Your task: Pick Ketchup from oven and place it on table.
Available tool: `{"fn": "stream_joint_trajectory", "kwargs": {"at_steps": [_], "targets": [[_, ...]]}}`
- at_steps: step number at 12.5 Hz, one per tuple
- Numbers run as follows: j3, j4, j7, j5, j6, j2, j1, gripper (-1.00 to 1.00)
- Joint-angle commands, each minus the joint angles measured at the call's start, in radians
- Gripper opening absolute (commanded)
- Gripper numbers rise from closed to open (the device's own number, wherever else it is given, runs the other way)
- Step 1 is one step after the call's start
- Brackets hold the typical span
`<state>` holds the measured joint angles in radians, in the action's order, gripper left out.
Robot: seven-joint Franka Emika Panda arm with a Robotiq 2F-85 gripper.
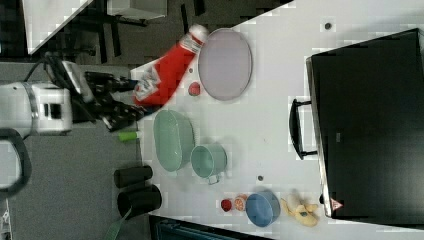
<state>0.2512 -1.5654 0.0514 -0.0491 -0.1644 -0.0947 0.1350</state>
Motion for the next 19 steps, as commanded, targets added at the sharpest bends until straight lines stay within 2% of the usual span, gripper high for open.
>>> {"fn": "stream_joint_trajectory", "kwargs": {"at_steps": [1, 4, 6, 8, 11, 14, 15, 16, 19], "targets": [[-0.044, -0.166, 0.061, -0.001, 0.001, 0.004, 0.016, 0.24], [-0.049, -0.339, 0.061, 0.037, -0.183, 0.003, 0.016, 0.24], [-0.050, -0.513, 0.061, 0.038, -0.318, -0.005, 0.018, 0.24], [-0.050, -0.630, 0.061, 0.038, -0.436, -0.030, 0.018, 0.24], [-0.050, -0.698, 0.061, 0.038, -0.598, -0.097, 0.023, 0.24], [-0.064, -0.698, 0.061, 0.035, -0.704, -0.200, 0.029, 0.25], [-0.071, -0.695, 0.061, 0.033, -0.728, -0.203, 0.030, 0.76], [-0.072, -0.691, 0.061, 0.033, -0.728, -0.189, 0.030, 1.00], [-0.071, -0.673, 0.064, 0.033, -0.661, -0.100, 0.029, 1.00]]}}
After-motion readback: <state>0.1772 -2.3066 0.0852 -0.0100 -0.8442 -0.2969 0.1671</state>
